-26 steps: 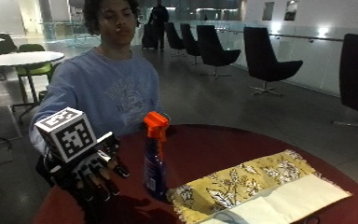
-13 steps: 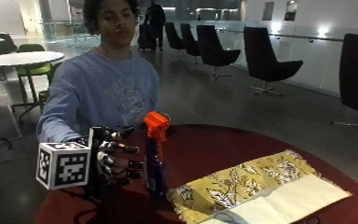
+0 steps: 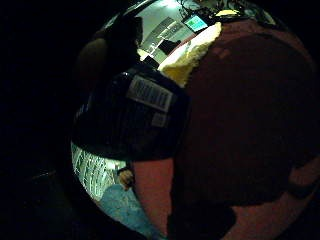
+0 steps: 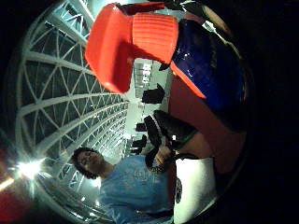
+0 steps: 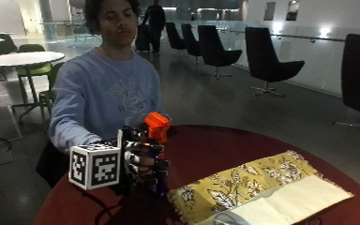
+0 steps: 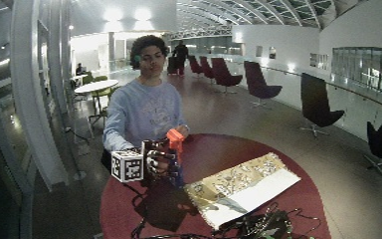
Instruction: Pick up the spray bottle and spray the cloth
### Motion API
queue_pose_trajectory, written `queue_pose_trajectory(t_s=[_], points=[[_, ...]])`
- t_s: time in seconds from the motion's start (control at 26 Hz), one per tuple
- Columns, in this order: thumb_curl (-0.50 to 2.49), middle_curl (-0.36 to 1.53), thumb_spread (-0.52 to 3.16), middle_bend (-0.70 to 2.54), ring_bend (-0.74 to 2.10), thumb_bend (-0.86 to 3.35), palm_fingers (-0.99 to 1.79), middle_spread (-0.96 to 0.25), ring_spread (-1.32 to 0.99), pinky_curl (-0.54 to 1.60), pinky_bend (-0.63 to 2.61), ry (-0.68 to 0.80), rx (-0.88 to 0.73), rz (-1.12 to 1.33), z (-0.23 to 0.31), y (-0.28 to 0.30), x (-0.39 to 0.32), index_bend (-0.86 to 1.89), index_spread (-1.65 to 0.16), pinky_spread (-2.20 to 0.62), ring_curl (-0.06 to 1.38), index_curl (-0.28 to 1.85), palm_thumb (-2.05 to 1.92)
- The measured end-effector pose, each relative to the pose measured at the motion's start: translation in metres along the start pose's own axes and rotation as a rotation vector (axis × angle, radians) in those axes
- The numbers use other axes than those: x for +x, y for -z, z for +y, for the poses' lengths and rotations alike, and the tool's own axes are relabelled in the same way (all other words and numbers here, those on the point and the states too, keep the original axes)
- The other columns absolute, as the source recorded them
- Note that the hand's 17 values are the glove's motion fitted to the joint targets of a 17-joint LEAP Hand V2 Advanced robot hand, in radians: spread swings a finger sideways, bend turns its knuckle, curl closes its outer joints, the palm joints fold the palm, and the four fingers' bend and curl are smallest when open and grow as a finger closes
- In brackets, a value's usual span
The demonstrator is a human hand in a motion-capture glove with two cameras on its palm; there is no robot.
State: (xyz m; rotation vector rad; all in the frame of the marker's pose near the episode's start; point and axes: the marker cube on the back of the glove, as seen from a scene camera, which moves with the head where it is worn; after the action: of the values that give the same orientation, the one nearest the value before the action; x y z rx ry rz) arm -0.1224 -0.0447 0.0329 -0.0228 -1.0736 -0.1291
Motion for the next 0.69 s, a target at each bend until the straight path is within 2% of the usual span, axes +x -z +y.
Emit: queue_pose_trajectory(t_s=[0.23,0.5,0.69], points=[[0.32,0.36,1.04,0.32,0.38,0.01,0.53,-0.02,0.01,0.33,0.34,0.013,0.074,-0.011,-0.013,-0.023,-0.001,0.12,-0.38,0.24,0.29,0.20,0.64],[0.42,0.39,0.99,0.39,0.47,0.11,0.82,-0.07,-0.03,0.28,0.17,0.056,0.245,-0.014,-0.020,-0.032,0.004,0.18,-0.32,0.25,0.30,0.25,0.89],[0.45,0.41,0.92,0.38,0.52,0.06,0.98,-0.08,-0.06,0.28,0.18,0.096,0.258,0.043,-0.025,-0.030,-0.002,0.18,-0.28,0.25,0.34,0.29,0.88]])
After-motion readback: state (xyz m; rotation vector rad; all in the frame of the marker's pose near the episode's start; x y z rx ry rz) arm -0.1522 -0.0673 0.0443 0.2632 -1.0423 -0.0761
